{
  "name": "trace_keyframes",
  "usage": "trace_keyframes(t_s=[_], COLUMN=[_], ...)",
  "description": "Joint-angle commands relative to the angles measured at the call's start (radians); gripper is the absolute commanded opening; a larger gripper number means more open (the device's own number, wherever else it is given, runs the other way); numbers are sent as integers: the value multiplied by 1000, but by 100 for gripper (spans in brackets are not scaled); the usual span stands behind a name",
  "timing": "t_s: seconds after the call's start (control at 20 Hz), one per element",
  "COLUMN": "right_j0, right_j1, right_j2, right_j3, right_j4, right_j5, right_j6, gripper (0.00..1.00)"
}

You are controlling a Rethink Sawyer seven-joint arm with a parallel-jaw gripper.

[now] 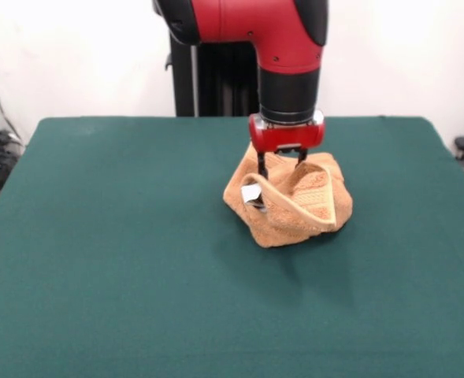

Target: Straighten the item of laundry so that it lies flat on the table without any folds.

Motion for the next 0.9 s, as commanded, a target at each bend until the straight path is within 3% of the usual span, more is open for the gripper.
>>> trace_keyframes(t_s=[0.05,0.6,0.9], right_j0=[9,5,70], right_j1=[50,59,6], right_j2=[48,50,18], right_j3=[-55,-55,-82], right_j4=[10,9,45], right_j5=[34,21,134], right_j6=[71,74,89], gripper=[100,100,100])
